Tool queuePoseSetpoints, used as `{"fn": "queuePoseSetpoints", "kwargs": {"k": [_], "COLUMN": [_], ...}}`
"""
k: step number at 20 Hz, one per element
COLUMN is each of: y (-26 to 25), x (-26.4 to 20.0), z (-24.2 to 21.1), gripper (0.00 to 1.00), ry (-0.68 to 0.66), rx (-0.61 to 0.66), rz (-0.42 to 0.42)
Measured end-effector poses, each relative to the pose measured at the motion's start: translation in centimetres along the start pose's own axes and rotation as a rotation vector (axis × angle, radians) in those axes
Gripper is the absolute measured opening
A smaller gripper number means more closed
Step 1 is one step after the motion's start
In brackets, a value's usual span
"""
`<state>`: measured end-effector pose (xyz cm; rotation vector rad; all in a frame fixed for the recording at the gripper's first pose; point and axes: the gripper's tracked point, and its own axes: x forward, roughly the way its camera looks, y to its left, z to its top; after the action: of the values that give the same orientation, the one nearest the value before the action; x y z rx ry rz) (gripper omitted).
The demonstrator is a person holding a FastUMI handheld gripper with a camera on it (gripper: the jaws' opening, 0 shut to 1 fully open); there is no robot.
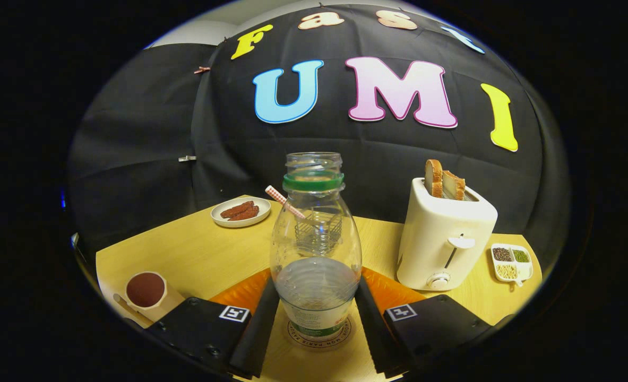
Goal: Take the bottle from table, then pour the juice into the cup, finally place the bottle on the coaster
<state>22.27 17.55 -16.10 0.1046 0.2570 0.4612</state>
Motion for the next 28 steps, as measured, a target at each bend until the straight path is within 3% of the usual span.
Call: {"fn": "queuePoseSetpoints", "kwargs": {"k": [2, 4, 10, 16, 20, 28], "y": [-0.2, -0.4, 0.3, 0.3, -1.7, -7.5], "x": [-0.3, -0.6, -3.0, -7.2, -11.7, -22.8], "z": [0.2, 0.4, 1.4, 5.3, 10.7, 20.3], "gripper": [0.83, 1.0, 1.0, 0.99, 0.99, 0.98], "ry": [0.005, 0.008, 0.025, -0.014, -0.088, -0.197], "rx": [0.007, 0.017, 0.026, 0.013, -0.036, -0.05], "rz": [-0.005, -0.011, -0.001, -0.02, -0.092, -0.321]}}
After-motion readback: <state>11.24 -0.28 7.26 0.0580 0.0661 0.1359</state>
